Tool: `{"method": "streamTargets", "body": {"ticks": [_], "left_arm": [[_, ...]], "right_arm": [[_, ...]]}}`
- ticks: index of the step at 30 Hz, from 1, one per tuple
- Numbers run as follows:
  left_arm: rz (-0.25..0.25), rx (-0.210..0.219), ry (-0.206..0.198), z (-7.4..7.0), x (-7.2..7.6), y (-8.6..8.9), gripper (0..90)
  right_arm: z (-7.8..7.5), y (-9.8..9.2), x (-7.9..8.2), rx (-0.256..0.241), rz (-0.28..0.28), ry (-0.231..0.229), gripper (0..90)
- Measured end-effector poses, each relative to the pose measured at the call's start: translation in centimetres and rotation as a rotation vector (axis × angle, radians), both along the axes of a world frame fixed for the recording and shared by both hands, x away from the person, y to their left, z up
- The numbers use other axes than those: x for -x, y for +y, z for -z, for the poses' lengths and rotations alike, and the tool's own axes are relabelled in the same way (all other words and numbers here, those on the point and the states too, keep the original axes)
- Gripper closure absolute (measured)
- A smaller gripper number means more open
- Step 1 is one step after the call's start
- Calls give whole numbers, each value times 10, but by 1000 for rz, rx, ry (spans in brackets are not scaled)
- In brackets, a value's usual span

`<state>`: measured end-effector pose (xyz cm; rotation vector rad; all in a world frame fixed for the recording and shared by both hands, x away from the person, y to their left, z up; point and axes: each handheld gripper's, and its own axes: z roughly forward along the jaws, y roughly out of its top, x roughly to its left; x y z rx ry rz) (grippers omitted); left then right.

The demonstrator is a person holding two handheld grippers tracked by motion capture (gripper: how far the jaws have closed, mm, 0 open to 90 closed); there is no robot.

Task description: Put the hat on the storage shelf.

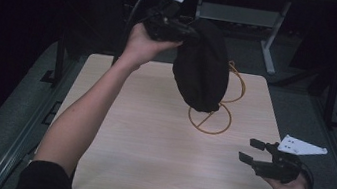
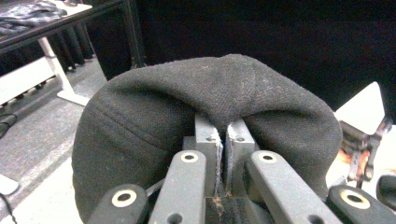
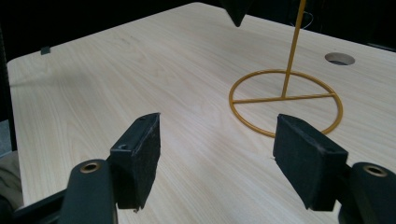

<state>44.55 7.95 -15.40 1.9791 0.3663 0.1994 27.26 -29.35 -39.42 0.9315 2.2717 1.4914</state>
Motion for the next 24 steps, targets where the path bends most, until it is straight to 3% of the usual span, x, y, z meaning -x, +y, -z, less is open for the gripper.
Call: {"method": "streamTargets", "body": {"ticks": [6,12,16,22,24], "left_arm": [[0,-46,40,-3,-24,-39,867],[-19,-68,73,4,-41,-63,865],[-54,-56,89,12,-48,-78,862],[-86,-121,129,34,-58,-119,857],[-105,-126,158,42,-63,-128,797]], "right_arm": [[1,-5,0,-16,11,5,318],[4,-9,1,-21,20,10,318],[4,-11,1,-27,13,15,321],[6,-11,0,-41,8,26,327],[7,-11,0,-42,3,27,331]]}}
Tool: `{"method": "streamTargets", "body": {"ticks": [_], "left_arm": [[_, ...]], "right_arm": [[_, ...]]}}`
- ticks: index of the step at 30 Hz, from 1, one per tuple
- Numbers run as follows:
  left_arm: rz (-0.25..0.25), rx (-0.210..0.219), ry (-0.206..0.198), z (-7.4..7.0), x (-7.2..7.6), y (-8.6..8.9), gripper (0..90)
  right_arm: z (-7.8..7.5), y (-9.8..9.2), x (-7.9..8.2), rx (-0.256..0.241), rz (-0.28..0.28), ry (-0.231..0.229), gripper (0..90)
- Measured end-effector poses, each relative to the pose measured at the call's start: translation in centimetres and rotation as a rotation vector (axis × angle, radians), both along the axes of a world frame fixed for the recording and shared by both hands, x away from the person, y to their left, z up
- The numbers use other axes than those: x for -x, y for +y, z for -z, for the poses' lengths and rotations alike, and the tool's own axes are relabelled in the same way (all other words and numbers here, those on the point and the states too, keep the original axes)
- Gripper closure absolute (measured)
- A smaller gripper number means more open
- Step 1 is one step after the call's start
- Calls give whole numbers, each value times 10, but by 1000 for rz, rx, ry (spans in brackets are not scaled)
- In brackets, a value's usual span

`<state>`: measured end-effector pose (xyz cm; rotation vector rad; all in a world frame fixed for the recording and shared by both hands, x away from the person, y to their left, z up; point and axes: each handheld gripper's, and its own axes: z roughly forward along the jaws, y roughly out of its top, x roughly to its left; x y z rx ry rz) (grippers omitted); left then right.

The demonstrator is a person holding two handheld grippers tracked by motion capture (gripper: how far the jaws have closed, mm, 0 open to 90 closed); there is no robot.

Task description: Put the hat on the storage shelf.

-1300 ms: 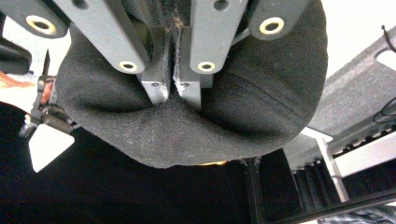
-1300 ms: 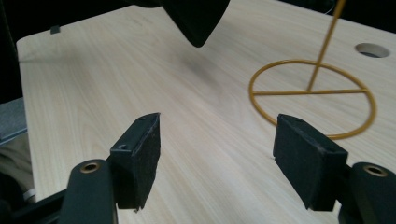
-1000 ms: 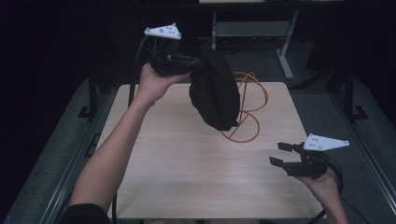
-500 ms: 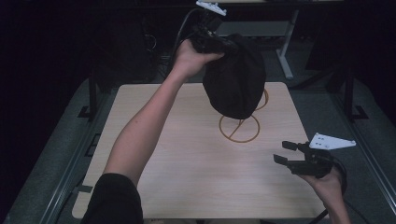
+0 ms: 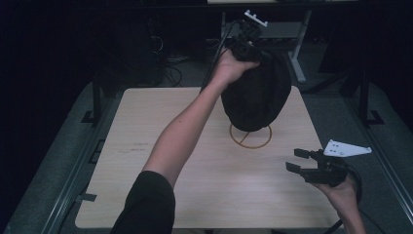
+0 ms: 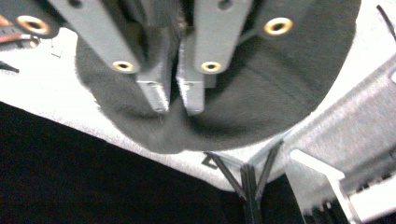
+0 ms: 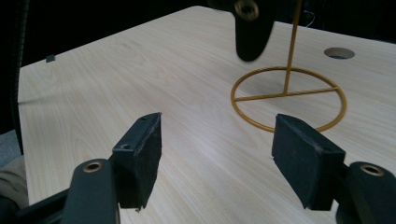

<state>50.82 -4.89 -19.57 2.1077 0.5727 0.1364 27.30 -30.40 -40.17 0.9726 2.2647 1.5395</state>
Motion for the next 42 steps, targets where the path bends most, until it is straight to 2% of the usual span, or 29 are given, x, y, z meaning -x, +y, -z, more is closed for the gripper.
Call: {"method": "streamTargets", "body": {"ticks": [2,4,5,6,8,10,12,15,20,25,35,42], "left_arm": [[-10,-44,16,10,-5,-11,727],[-15,-119,-9,15,-4,-17,649],[-6,-145,-17,17,-3,-18,610],[5,-162,-28,18,-2,-18,612],[-2,-148,-43,17,-1,-14,604],[4,-118,-38,14,-1,-8,586],[4,-126,-48,12,2,-3,572],[2,-105,-50,10,6,6,555],[11,-101,-53,9,12,20,536],[5,-105,-51,12,20,33,519],[-12,-65,-58,18,38,66,485],[-26,-59,-61,22,47,87,474]], "right_arm": [[1,0,0,-1,-3,5,334],[3,0,-1,-4,-5,4,335],[3,-1,0,-5,-5,4,335],[3,-1,0,-9,-6,4,335],[4,-3,1,-10,-2,2,335],[5,-4,1,-13,5,4,335],[5,-4,1,-13,7,4,333],[5,-2,1,-3,10,4,321],[8,1,0,8,17,13,309],[9,1,0,18,37,17,296],[14,3,-2,39,52,34,281],[16,6,-4,52,55,43,278]]}}
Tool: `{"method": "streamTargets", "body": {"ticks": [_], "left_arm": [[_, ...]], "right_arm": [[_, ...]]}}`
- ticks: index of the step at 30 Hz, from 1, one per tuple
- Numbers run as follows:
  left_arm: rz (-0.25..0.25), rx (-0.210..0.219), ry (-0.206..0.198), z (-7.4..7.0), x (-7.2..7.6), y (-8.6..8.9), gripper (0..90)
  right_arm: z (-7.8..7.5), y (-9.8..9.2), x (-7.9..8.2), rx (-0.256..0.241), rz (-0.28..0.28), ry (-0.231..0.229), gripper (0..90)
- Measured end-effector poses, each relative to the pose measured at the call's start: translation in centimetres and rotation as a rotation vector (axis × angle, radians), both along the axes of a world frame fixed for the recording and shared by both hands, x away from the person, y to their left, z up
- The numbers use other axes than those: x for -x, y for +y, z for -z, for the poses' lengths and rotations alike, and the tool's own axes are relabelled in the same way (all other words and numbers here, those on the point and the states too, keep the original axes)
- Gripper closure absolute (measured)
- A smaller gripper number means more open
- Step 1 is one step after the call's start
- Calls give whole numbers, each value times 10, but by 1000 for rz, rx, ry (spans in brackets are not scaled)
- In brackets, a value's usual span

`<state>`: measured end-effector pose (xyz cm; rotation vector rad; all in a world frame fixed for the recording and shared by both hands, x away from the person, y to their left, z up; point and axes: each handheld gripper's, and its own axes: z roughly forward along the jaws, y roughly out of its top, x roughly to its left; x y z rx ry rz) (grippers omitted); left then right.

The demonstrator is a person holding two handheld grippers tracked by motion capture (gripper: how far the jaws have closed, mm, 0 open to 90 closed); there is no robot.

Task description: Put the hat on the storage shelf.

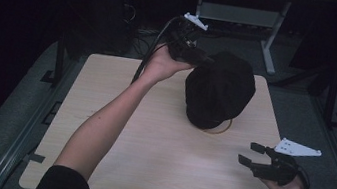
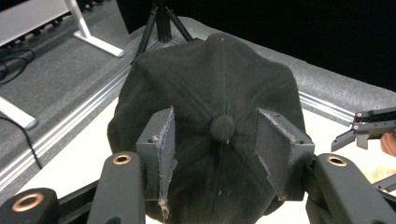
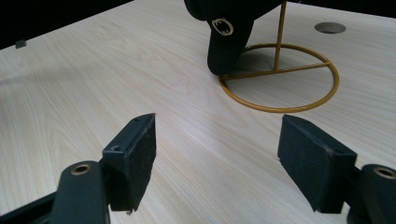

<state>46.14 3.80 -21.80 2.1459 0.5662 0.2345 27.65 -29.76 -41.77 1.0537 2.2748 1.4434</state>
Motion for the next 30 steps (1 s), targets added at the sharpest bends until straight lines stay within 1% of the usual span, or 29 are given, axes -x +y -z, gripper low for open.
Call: {"method": "streamTargets", "body": {"ticks": [2,3,5,6,13,14,19,26,27,28,30], "left_arm": [[-2,0,1,1,3,5,471],[-7,7,1,2,4,6,471],[-6,1,-4,3,7,10,471],[-13,2,-5,4,9,12,471],[-29,8,4,11,11,20,460],[-24,2,0,11,11,21,459],[-28,1,9,16,12,26,445],[-38,14,11,21,15,32,420],[-34,5,7,22,16,34,414],[-39,11,13,23,17,34,411],[-37,3,15,25,18,38,404]], "right_arm": [[0,1,0,-1,-1,-1,278],[0,1,0,-1,-2,-2,278],[0,2,-1,-3,0,-1,277],[0,2,-2,-2,-1,1,277],[0,4,-3,3,-2,0,275],[0,4,-3,4,-1,1,275],[0,5,-3,6,7,-5,267],[1,8,-3,14,5,-3,260],[1,8,-3,15,4,-5,257],[1,8,-3,16,4,-4,257],[1,9,-3,15,8,-1,254]]}}
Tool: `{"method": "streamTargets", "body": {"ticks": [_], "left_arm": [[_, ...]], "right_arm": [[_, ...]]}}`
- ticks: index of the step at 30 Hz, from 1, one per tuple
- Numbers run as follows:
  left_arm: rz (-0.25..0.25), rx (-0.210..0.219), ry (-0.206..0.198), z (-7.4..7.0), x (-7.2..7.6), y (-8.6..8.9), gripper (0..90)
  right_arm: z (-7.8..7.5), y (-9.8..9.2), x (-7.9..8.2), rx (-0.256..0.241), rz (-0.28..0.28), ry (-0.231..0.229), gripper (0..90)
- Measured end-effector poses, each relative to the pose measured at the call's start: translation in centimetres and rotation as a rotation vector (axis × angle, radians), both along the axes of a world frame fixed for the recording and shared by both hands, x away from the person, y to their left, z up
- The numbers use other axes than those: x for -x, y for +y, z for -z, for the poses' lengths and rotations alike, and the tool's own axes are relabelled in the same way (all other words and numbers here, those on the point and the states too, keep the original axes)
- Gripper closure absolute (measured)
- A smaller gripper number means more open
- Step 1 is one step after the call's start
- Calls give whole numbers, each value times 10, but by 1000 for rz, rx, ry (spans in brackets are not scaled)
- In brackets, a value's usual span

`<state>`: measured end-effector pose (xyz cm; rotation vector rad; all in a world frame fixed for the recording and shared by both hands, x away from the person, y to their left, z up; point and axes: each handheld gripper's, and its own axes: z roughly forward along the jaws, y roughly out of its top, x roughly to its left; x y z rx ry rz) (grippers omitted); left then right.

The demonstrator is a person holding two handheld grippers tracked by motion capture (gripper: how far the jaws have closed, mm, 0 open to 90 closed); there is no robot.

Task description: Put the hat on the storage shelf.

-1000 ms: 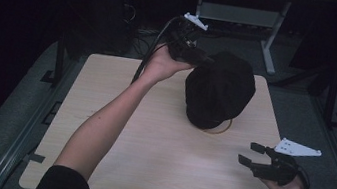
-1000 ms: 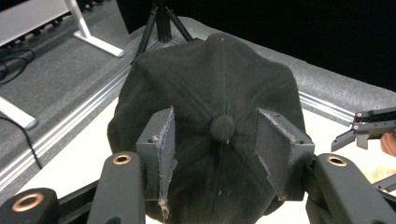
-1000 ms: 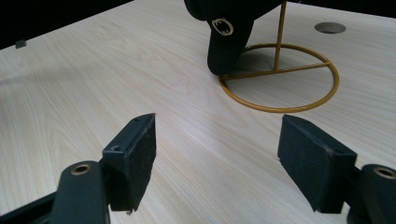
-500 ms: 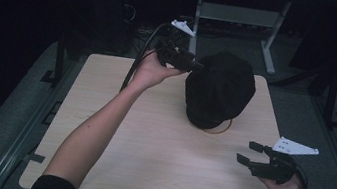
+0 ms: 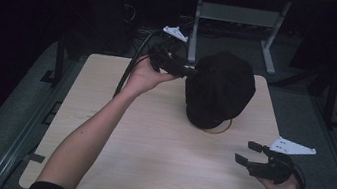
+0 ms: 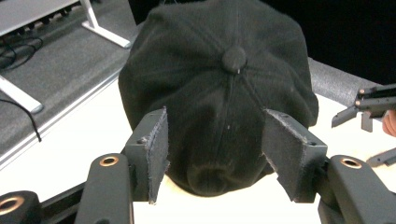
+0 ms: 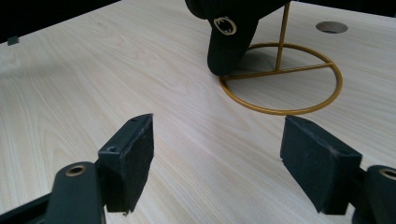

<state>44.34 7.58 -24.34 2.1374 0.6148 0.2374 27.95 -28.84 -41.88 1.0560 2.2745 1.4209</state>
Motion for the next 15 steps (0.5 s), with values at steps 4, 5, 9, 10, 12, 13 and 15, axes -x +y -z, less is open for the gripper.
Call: {"method": "streamTargets", "body": {"ticks": [4,5,9,10,12,13,15], "left_arm": [[-14,12,4,5,3,9,399],[-14,14,4,7,3,11,398],[-28,18,22,14,7,21,391],[-28,12,28,16,7,24,389],[-34,14,31,19,9,28,379],[-38,17,34,20,10,30,379],[-41,11,31,22,12,34,377]], "right_arm": [[0,1,-1,-2,9,3,234],[1,1,-1,-4,10,5,230],[1,4,-2,2,9,10,220],[1,4,-3,4,9,9,217],[1,5,-3,6,11,11,217],[1,6,-3,6,11,11,217],[1,7,-3,9,10,11,217]]}}
